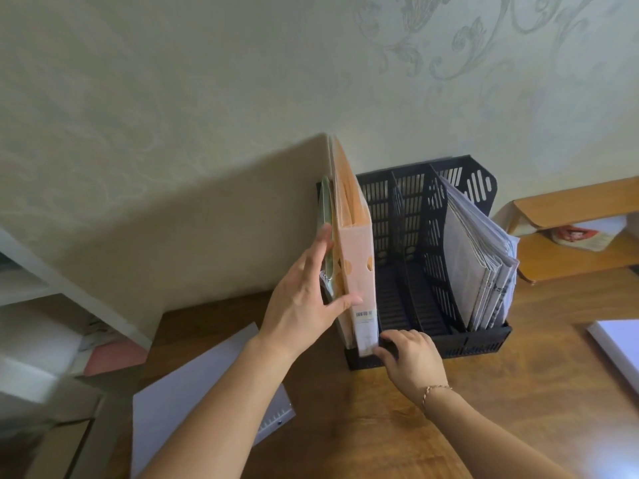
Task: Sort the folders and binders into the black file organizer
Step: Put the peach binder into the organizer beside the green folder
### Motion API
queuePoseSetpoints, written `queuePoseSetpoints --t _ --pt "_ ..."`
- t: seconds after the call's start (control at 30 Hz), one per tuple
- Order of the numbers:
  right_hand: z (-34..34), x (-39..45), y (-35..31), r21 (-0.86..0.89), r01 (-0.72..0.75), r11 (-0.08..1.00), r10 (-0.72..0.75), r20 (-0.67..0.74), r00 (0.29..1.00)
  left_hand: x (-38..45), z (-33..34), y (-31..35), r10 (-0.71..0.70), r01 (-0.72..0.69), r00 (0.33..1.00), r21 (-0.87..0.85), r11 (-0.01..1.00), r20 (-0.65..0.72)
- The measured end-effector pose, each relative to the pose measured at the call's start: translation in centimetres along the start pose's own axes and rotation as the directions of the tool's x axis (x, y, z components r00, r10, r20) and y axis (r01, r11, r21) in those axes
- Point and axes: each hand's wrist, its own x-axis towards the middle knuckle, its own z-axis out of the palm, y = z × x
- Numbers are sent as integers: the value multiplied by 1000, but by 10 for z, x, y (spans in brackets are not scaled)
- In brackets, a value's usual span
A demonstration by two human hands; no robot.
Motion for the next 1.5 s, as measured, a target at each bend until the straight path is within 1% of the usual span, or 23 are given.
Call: queuePoseSetpoints --t 0.1,0.2,0.47,0.8,0.97,1.17,1.27,1.4,1.5 --pt "2 4 -6 -22 -50 998 49 -29 998 1 0 1 -21 21 1000 -21 1000 13" --pt "5 4 -8 -62 -71 996 69 -37 997 2 0 1 -22 22 1000 -11 1000 13" --pt "14 5 -10 -197 -61 978 52 -51 997 5 1 3 26 -26 1000 19 999 12" --pt "19 10 -9 -247 -56 968 34 -93 995 9 7 7 1 0 999 23 1000 -34" --pt "18 11 -6 -274 -40 961 19 -80 997 6 11 8 11 -8 999 50 999 -49" --pt "19 11 -6 -304 -30 952 24 -26 999 3 15 9 -69 70 997 38 997 -29" --pt "17 12 -9 -318 -39 947 45 11 999 1 14 9 -64 65 997 53 996 -35" --pt "11 13 -11 -334 -14 942 36 59 998 0 15 10 -69 72 996 47 996 -51" --pt "8 13 -14 -339 -7 941 29 60 998 -1 17 11 -82 85 994 41 996 -71"
